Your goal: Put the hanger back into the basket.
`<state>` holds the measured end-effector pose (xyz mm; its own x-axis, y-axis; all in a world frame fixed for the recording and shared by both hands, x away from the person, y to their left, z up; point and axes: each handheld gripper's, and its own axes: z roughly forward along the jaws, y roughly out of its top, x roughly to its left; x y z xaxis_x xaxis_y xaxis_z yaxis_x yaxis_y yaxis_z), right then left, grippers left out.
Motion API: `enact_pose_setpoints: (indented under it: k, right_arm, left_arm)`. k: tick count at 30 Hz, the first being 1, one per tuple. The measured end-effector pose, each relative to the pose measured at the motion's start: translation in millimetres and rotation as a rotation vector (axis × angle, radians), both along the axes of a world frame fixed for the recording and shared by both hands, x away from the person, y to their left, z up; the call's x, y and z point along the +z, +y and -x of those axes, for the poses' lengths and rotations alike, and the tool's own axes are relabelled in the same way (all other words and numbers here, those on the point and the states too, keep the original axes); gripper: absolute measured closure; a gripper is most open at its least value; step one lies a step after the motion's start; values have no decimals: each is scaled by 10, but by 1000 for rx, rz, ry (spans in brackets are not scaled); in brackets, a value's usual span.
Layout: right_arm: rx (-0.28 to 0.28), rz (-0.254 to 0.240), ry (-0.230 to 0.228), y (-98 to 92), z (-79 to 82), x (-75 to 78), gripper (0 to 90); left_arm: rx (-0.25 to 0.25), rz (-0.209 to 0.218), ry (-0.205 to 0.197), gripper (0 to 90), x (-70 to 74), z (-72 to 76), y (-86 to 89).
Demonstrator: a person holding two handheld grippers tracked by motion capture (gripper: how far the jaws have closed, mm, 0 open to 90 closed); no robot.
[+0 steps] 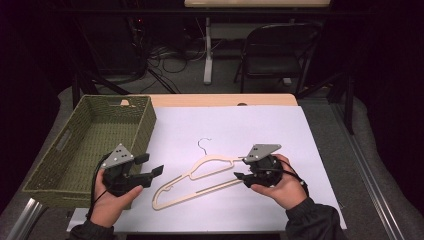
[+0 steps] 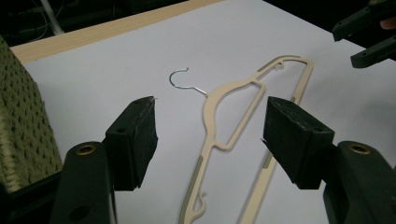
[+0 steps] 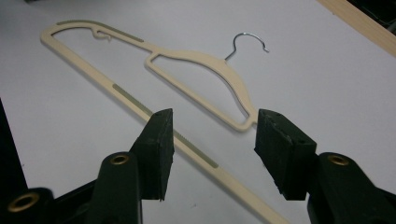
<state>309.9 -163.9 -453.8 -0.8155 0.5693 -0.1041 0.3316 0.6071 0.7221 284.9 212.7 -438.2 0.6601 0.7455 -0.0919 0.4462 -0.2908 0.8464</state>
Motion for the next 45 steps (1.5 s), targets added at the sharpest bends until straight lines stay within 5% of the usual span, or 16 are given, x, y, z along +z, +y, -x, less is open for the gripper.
enact_pose_setpoints:
  k: [4, 11, 24, 38, 45]
  right_arm:
    - [34, 20, -8, 123, -103, 46, 468]
    - [100, 58, 78, 281, -308, 79, 542]
    - [199, 146, 62, 584, -544, 154, 564]
    - [298, 286, 116, 775, -806, -128, 590]
    - [335, 344, 165, 879, -901, -308, 596]
  left_arm:
    - [-23, -18, 2, 366, 40, -77, -125]
    - [-50, -39, 11, 374, 41, -228, -348]
    - [-54, -81, 60, 395, -55, -490, -577]
    - [-34, -100, 133, 401, -249, -644, -579]
    - [-19, -95, 132, 401, -286, -630, -526]
